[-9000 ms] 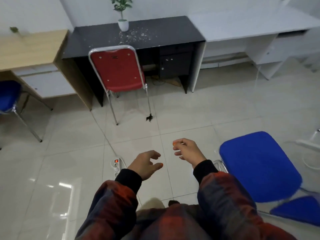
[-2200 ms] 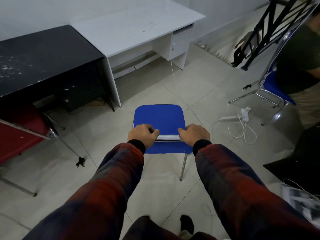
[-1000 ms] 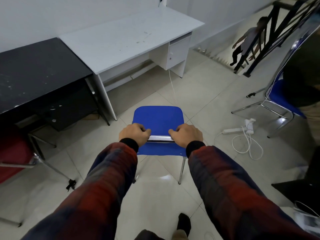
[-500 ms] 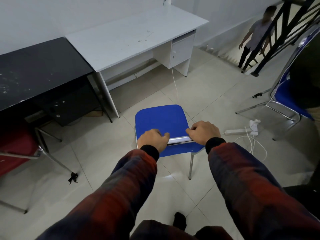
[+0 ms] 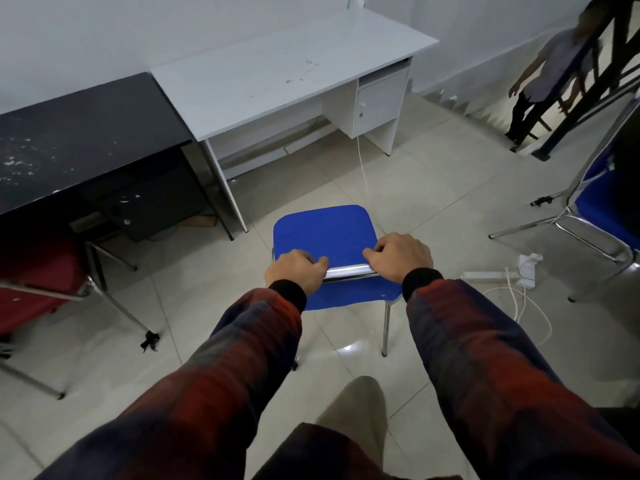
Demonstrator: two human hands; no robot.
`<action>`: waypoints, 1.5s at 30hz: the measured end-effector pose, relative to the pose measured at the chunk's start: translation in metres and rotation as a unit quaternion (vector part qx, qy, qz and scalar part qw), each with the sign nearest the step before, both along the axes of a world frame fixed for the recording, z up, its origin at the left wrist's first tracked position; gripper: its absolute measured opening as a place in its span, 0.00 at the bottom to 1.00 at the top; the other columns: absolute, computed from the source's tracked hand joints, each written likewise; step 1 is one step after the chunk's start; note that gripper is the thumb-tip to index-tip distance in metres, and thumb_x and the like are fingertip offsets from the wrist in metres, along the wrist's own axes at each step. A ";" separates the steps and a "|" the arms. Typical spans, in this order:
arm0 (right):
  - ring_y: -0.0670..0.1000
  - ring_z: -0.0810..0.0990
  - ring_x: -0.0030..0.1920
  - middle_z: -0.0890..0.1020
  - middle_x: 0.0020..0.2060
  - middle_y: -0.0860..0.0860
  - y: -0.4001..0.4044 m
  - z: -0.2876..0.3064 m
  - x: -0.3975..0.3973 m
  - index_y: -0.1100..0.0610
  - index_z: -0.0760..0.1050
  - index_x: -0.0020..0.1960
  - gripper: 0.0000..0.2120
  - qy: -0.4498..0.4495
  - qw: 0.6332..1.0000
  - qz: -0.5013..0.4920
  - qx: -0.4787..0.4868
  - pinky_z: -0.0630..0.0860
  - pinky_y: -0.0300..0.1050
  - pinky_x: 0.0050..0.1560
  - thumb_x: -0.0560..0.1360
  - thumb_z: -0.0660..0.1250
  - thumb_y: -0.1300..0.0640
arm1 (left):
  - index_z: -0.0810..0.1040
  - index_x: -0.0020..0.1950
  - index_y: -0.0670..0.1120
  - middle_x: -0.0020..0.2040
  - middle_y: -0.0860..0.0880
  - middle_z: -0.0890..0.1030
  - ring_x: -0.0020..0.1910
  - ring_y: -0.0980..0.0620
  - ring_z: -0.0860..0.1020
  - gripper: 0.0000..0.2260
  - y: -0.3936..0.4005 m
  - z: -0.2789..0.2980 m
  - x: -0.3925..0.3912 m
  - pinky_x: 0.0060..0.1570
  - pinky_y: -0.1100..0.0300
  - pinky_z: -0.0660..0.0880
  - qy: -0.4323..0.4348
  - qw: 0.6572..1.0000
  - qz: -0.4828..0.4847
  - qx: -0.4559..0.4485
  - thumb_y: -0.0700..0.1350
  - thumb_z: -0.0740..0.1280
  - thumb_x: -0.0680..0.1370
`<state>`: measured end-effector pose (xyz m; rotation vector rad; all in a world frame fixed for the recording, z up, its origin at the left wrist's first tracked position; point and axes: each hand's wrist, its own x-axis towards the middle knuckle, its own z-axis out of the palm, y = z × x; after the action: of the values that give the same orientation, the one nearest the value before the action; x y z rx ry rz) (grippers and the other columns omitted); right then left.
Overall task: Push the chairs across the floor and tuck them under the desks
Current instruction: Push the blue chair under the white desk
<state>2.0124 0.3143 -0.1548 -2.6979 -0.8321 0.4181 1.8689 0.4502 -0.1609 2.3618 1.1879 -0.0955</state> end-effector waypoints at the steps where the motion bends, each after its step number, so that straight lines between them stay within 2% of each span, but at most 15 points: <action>1: 0.53 0.81 0.39 0.85 0.37 0.51 0.000 0.000 0.008 0.56 0.83 0.41 0.18 -0.002 1.000 0.002 0.001 0.74 0.43 0.38 0.75 0.64 0.43 | 0.80 0.41 0.48 0.32 0.53 0.76 0.32 0.53 0.74 0.18 -0.001 0.000 0.007 0.31 0.61 0.68 -0.002 1.000 0.002 0.003 0.58 0.59 0.77; 9: 0.54 0.82 0.38 0.84 0.36 0.53 0.012 0.000 0.078 0.58 0.82 0.41 0.19 -0.003 0.999 0.032 0.018 0.78 0.46 0.40 0.74 0.63 0.44 | 0.79 0.36 0.49 0.32 0.52 0.77 0.31 0.52 0.75 0.16 0.005 -0.001 0.069 0.30 0.61 0.68 -0.033 0.998 0.045 0.007 0.57 0.60 0.76; 13: 0.53 0.78 0.33 0.82 0.33 0.53 0.020 -0.003 0.106 0.58 0.81 0.38 0.20 -0.009 0.998 0.059 0.021 0.70 0.42 0.32 0.75 0.62 0.42 | 0.79 0.34 0.48 0.32 0.51 0.78 0.34 0.48 0.77 0.15 0.019 -0.005 0.096 0.33 0.59 0.71 -0.049 0.996 0.081 0.005 0.57 0.62 0.73; 16: 0.49 0.73 0.31 0.79 0.31 0.49 0.024 -0.003 0.117 0.55 0.78 0.38 0.20 0.001 0.996 0.086 0.015 0.65 0.40 0.31 0.75 0.62 0.39 | 0.78 0.33 0.49 0.32 0.51 0.78 0.35 0.47 0.77 0.14 0.027 -0.004 0.108 0.34 0.58 0.72 -0.038 0.995 0.091 -0.002 0.56 0.62 0.72; 19: 0.48 0.71 0.30 0.75 0.29 0.47 0.025 -0.005 0.126 0.53 0.75 0.37 0.20 0.009 0.993 0.110 0.029 0.64 0.40 0.30 0.76 0.61 0.38 | 0.78 0.32 0.49 0.32 0.51 0.79 0.36 0.47 0.78 0.14 0.030 -0.004 0.117 0.37 0.55 0.76 -0.042 0.994 0.105 -0.014 0.57 0.61 0.69; 22: 0.49 0.73 0.30 0.78 0.30 0.49 0.026 -0.006 0.128 0.55 0.77 0.38 0.21 0.009 0.993 0.111 0.036 0.67 0.41 0.31 0.76 0.61 0.38 | 0.79 0.32 0.49 0.33 0.50 0.80 0.36 0.47 0.78 0.13 0.027 -0.002 0.118 0.39 0.53 0.78 -0.041 0.992 0.119 -0.013 0.55 0.62 0.70; 26: 0.50 0.73 0.31 0.80 0.33 0.52 0.027 -0.003 0.130 0.57 0.79 0.40 0.23 0.021 0.993 0.115 0.025 0.74 0.44 0.35 0.76 0.61 0.38 | 0.79 0.34 0.47 0.34 0.46 0.81 0.37 0.46 0.78 0.12 0.019 0.001 0.119 0.37 0.53 0.76 -0.047 0.988 0.148 -0.005 0.50 0.63 0.73; 30: 0.51 0.73 0.31 0.77 0.31 0.51 0.024 -0.001 0.141 0.57 0.76 0.38 0.23 0.024 0.991 0.128 0.016 0.72 0.43 0.34 0.75 0.61 0.38 | 0.79 0.34 0.47 0.34 0.48 0.81 0.37 0.47 0.79 0.13 0.011 0.001 0.127 0.39 0.52 0.79 -0.040 0.985 0.170 -0.015 0.53 0.62 0.72; 36: 0.54 0.80 0.38 0.82 0.35 0.53 0.008 0.001 0.192 0.58 0.79 0.41 0.22 0.025 0.984 0.174 0.011 0.77 0.46 0.40 0.75 0.61 0.39 | 0.79 0.35 0.48 0.33 0.49 0.80 0.36 0.48 0.78 0.14 -0.024 -0.003 0.163 0.34 0.58 0.73 -0.046 0.980 0.192 0.009 0.54 0.61 0.74; 38: 0.53 0.80 0.37 0.82 0.34 0.52 0.002 0.001 0.215 0.57 0.79 0.40 0.21 0.024 0.982 0.188 0.007 0.76 0.45 0.38 0.75 0.62 0.39 | 0.80 0.36 0.48 0.34 0.50 0.79 0.36 0.48 0.77 0.14 -0.038 -0.003 0.179 0.34 0.58 0.72 -0.047 0.977 0.207 0.019 0.54 0.61 0.74; 42: 0.51 0.78 0.35 0.80 0.32 0.48 -0.011 0.001 0.266 0.54 0.78 0.37 0.18 0.017 0.977 0.212 -0.002 0.70 0.42 0.37 0.75 0.63 0.41 | 0.78 0.37 0.48 0.33 0.53 0.76 0.35 0.50 0.73 0.12 -0.071 0.000 0.220 0.32 0.59 0.64 -0.054 0.973 0.224 0.022 0.53 0.61 0.75; 45: 0.51 0.77 0.35 0.80 0.32 0.48 -0.016 0.002 0.302 0.53 0.78 0.36 0.16 0.021 0.975 0.222 0.003 0.68 0.42 0.37 0.74 0.65 0.43 | 0.78 0.39 0.48 0.35 0.52 0.78 0.35 0.51 0.73 0.12 -0.088 -0.001 0.248 0.29 0.61 0.63 -0.073 0.970 0.232 0.011 0.53 0.61 0.75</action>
<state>2.3139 0.2982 -0.1533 -2.4732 -1.4240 0.5624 2.1166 0.3621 -0.1619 2.0064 1.6335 0.2452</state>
